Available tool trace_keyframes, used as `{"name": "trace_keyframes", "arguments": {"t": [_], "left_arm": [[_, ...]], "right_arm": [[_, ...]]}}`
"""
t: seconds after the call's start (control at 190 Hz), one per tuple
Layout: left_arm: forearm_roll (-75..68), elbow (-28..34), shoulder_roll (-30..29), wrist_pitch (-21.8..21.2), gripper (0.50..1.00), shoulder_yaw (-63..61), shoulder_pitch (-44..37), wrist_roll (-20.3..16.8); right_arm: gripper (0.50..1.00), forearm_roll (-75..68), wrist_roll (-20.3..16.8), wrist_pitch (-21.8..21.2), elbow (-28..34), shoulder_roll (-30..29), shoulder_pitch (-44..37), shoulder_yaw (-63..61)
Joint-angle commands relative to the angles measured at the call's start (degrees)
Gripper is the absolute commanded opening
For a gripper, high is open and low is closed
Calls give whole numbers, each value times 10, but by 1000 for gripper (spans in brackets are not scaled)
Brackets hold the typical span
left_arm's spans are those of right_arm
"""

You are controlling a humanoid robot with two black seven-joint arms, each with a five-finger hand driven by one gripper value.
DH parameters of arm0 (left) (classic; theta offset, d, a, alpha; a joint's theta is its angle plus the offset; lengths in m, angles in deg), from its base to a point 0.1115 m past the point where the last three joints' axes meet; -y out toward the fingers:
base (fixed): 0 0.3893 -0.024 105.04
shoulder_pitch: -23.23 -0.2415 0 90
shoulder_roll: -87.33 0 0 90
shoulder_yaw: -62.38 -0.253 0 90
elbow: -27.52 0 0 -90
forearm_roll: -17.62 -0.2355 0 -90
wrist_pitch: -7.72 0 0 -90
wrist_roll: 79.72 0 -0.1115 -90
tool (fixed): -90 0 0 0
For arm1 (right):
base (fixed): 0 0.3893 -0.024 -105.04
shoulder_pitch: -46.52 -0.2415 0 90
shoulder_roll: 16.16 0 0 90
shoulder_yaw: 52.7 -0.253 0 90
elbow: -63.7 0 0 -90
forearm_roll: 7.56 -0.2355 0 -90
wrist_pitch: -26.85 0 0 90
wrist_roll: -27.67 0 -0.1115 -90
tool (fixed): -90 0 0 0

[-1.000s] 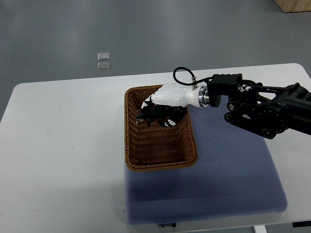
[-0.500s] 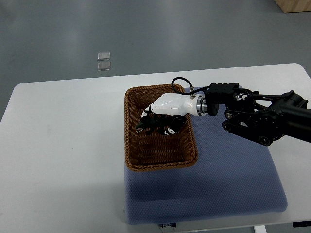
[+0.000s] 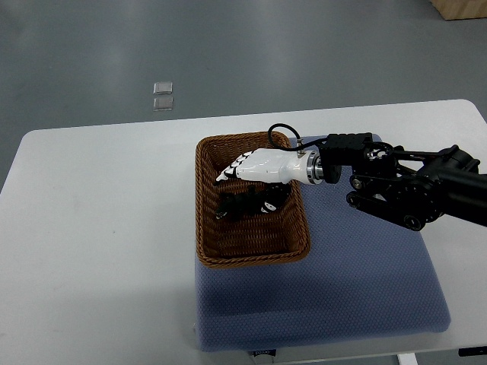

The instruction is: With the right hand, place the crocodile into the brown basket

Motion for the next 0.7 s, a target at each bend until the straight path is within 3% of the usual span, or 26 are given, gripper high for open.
{"name": "trace_keyframes", "arguments": {"t": [0.0, 0.395, 0.694], "left_arm": [[0, 0, 0, 0, 1000, 0, 0, -1], [0, 0, 0, 0, 1000, 0, 0, -1], [0, 0, 0, 0, 1000, 0, 0, 0]], "right_arm": [[921, -1, -1, 0, 0, 5, -1, -6], [926, -11, -2, -3, -3, 45, 1, -84], [926, -106, -14, -7, -25, 76, 31, -176]]}}
